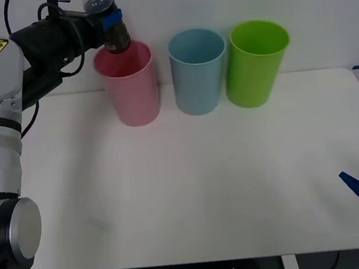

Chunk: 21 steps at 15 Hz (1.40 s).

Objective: Grasp the object on the table and drop it into the matching bin: aluminum can to the light blue bin, PET bottle to the pink bin.

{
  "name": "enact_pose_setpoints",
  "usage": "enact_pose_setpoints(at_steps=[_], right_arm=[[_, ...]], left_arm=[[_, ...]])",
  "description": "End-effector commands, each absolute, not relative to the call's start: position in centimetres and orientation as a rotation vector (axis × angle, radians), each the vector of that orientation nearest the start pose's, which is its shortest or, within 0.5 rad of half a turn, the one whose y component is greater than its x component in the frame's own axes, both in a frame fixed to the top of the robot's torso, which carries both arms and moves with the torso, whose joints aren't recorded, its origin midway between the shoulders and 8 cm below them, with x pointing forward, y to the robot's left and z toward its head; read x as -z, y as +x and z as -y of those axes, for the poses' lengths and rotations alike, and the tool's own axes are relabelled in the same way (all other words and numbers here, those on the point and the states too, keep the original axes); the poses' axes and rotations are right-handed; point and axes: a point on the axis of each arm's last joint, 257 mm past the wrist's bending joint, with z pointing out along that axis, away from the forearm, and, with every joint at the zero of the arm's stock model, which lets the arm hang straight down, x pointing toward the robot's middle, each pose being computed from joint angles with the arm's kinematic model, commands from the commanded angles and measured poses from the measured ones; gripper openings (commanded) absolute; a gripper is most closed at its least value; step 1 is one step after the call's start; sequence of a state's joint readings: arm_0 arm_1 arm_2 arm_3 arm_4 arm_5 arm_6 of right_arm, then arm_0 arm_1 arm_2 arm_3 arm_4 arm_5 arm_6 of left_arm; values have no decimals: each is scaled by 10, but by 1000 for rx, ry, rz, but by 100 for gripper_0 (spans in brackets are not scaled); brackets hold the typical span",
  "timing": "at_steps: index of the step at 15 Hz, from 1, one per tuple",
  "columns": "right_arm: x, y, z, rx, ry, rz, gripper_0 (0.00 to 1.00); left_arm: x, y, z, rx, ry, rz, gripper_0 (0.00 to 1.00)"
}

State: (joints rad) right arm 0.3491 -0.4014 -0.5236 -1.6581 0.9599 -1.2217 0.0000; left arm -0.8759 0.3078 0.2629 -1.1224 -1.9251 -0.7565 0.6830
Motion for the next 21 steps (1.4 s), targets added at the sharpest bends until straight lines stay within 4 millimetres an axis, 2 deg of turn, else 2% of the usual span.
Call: enact_pose_setpoints(at_steps=[1, 9, 11, 16, 21], right_arm=[[169, 342, 330, -567, -465, -1441, 100], [169, 342, 330, -567, -465, -1441, 100], [169, 342, 330, -567, -465, -1441, 100], [169, 342, 330, -567, -465, -1441, 100], [169, 342, 330, -567, -465, -1441, 100]], left_arm=[[-26, 689, -152, 490, 412, -1502, 100], [-26, 683, -149, 564, 385, -1486, 100], [-23, 679, -155, 607, 356, -1475, 100], [-20, 661, -180, 675, 328, -1442, 100], [-12, 637, -218, 697, 307, -1420, 100]])
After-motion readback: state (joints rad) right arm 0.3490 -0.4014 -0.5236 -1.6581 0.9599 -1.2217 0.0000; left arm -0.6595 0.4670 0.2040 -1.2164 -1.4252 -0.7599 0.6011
